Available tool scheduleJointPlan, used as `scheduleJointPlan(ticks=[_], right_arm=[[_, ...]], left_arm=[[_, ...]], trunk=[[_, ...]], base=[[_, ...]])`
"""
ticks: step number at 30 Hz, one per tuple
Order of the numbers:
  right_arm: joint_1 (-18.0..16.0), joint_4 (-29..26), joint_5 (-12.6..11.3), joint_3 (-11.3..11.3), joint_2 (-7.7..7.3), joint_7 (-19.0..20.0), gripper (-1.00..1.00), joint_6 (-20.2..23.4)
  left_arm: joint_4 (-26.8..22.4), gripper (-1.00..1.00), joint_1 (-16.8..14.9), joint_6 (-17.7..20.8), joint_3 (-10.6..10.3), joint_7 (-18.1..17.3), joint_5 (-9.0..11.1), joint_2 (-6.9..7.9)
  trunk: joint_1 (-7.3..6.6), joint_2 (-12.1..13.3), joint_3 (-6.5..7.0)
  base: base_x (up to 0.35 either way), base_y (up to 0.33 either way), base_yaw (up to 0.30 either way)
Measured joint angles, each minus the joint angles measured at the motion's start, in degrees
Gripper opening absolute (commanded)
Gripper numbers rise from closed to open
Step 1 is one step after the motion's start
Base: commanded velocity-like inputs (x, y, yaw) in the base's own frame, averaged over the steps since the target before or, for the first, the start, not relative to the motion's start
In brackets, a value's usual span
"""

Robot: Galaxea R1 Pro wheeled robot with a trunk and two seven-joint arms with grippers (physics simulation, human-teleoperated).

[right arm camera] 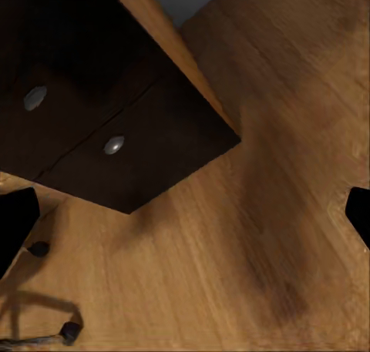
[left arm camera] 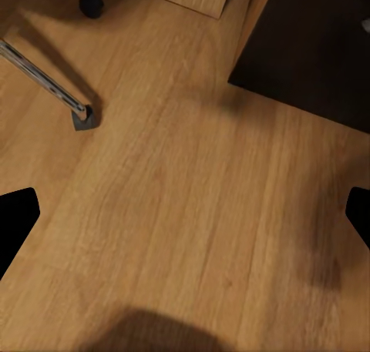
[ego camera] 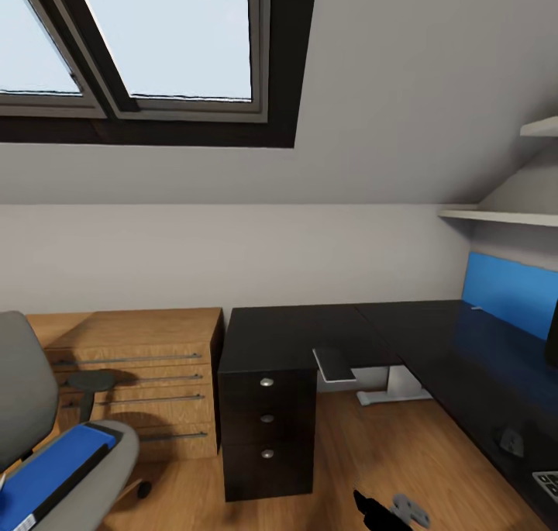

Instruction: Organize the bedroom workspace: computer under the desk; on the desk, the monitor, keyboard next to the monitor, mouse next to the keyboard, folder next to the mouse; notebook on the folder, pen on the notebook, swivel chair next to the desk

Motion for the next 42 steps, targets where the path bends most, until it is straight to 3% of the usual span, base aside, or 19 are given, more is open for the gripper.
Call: scheduleJointPlan(ticks=[4, 6, 7, 10, 13, 16, 18, 21, 25, 29, 42], right_arm=[[0.0, 0.1, 7.0, 0.3, 0.13, -7.9, 1.0, -0.3], [0.1, 0.1, 13.9, 0.8, 0.25, -12.5, 1.0, -0.3], [0.1, 0.1, 15.7, 0.9, 0.27, -13.3, 1.0, -0.4], [0.2, 0.1, 20.2, 1.0, 0.32, -15.2, 1.0, -0.4], [0.2, 0.0, 22.0, 1.0, 0.33, -17.3, 1.0, -0.4], [0.2, -0.2, 22.6, 1.1, 0.57, -21.2, 1.0, -0.5], [0.2, -0.6, 22.8, 1.0, 1.55, -24.6, 1.0, -0.6], [0.2, -0.9, 22.4, 0.5, 2.21, -26.0, 1.0, -1.0], [0.3, -0.9, 22.0, 0.2, 3.14, -26.6, 1.0, -2.4], [0.3, -0.8, 22.0, 0.2, 5.04, -26.5, 1.0, -4.5], [0.2, -0.7, 22.0, 0.2, 6.44, -26.6, 1.0, -5.6]], left_arm=[[0.1, 1.0, 0.0, 0.1, 0.0, 0.0, 0.1, 0.0], [0.1, 1.0, 0.0, 0.1, 0.1, 0.0, 0.1, 0.0], [0.1, 1.0, 0.0, 0.1, 0.1, 0.0, 0.1, 0.0], [0.2, 1.0, 0.0, 0.2, 0.1, 0.0, 0.1, 0.0], [0.2, 1.0, 0.0, 0.2, 0.1, 0.0, 0.1, 0.0], [0.2, 1.0, 0.0, 0.2, 0.1, 0.0, 0.1, 0.0], [0.2, 1.0, 0.0, 0.2, 0.1, 0.0, 0.1, 0.0], [0.2, 1.0, 0.0, 0.2, 0.1, 0.0, 0.1, 0.0], [0.2, 1.0, 0.0, 0.2, 0.1, 0.0, 0.1, 0.0], [0.2, 1.0, 0.0, 0.3, 0.1, 0.0, 0.1, 0.0], [0.2, 1.0, 0.0, 0.2, 0.1, -0.1, 0.1, 0.0]], trunk=[[-0.88, 1.6, 0.72], [-1.32, 2.4, 1.08], [-1.54, 2.8, 1.26], [-2.2, 4.0, 1.8], [-2.86, 5.2, 2.34], [-3.52, 6.4, 2.87], [-3.96, 7.2, 3.23], [-4.61, 8.4, 3.77], [-5.06, 9.2, 4.14], [-5.06, 9.2, 4.14], [-5.06, 9.2, 4.14]], base=[[0.0, 0.0, 0.0], [0.0, 0.0, 0.0], [0.0, 0.0, 0.0], [0.0, 0.0, 0.0], [0.0, 0.0, 0.0], [0.0, 0.0, 0.0], [0.0, 0.0, 0.0], [0.0, 0.0, 0.0], [0.0, 0.0, 0.0], [0.0, 0.0, 0.001], [0.0, 0.0, 0.187]])
